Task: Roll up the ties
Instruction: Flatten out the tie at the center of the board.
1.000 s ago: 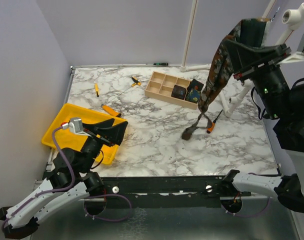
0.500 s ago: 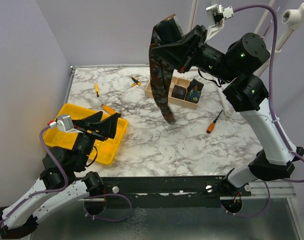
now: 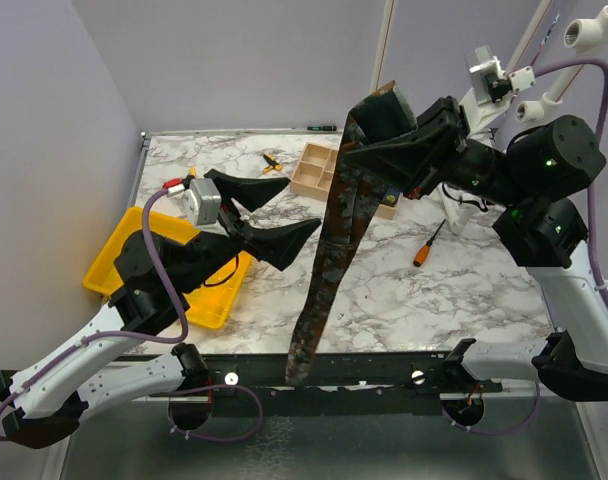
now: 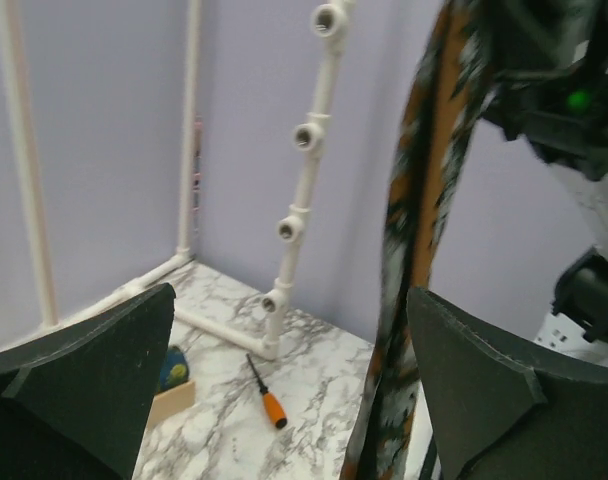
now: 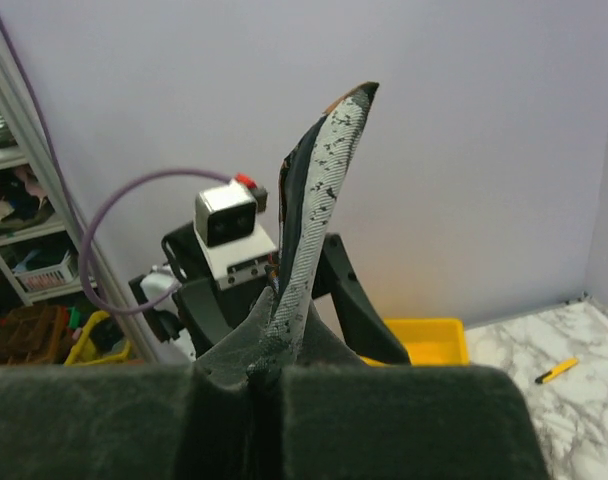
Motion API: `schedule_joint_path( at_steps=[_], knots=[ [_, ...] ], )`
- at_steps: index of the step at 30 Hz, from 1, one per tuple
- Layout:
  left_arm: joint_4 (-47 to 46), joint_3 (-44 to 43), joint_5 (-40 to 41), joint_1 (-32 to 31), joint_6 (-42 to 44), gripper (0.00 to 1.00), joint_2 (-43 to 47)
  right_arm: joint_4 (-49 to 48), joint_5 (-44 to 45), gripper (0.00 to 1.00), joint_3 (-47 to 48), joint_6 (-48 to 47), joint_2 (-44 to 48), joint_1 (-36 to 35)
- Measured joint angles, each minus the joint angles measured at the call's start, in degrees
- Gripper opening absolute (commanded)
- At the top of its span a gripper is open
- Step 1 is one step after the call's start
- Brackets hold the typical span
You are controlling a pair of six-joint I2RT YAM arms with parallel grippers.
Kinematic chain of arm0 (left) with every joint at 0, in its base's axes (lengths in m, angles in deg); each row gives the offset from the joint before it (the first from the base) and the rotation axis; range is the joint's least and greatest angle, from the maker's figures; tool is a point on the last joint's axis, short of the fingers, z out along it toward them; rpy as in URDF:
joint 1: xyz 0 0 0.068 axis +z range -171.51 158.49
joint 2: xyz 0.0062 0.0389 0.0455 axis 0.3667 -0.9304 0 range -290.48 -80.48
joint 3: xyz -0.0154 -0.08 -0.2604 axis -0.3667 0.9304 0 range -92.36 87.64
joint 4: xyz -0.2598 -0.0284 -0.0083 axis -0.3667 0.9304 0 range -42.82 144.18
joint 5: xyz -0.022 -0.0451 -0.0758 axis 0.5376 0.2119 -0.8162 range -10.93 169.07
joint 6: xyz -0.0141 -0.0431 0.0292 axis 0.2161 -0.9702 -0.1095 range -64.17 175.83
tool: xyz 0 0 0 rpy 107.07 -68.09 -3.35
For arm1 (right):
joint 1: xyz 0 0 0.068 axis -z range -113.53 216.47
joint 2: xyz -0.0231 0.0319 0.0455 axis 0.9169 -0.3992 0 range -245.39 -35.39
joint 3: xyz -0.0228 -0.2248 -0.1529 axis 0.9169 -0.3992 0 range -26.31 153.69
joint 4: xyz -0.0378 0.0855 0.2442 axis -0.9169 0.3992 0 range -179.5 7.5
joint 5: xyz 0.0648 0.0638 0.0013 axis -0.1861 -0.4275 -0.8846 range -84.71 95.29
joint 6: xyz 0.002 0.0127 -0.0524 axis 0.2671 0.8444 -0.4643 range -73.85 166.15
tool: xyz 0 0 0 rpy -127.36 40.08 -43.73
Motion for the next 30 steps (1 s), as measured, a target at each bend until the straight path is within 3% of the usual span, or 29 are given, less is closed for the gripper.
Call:
schedule_joint_path(
  at_steps=[10, 12, 15, 17, 23, 24, 26, 30],
  knots=[
    [-6.9, -7.0, -17.6, 0.0, 0.4, 0.97, -11.8, -9.4, -4.7, 0.00, -18.7, 6.9, 4.0, 0.1],
    [-7.0, -7.2, -19.1, 0.0, 0.4, 0.88, -13.2, -11.4, -5.6, 0.00, -20.3, 8.2, 4.0, 0.3],
    [-6.9, -7.4, -20.7, 0.0, 0.3, 0.65, -14.6, -14.2, -6.6, 0.00, -21.2, 9.9, 4.0, 0.4],
    [-6.8, -7.4, -21.3, 0.0, 0.6, 0.59, -15.0, -16.3, -7.2, 0.00, -21.9, 11.1, 4.2, 0.7],
    [-6.8, -7.1, -21.5, 0.0, 1.5, 0.61, -14.4, -20.9, -8.5, 0.00, -25.5, 13.5, 6.5, 2.1],
    [-6.8, -6.7, -21.5, 0.0, 1.7, 0.70, -14.1, -21.5, -8.6, 0.00, -26.1, 14.0, 7.0, 2.6],
    [-6.8, -5.7, -21.4, 0.0, 1.9, 0.97, -13.4, -22.3, -8.0, 0.00, -27.3, 14.6, 8.0, 3.4],
    [-6.1, -3.5, -16.9, 0.1, 2.6, 0.99, -12.5, -18.6, 1.8, 0.00, -29.0, 12.1, 10.9, 3.8]
  ],
)
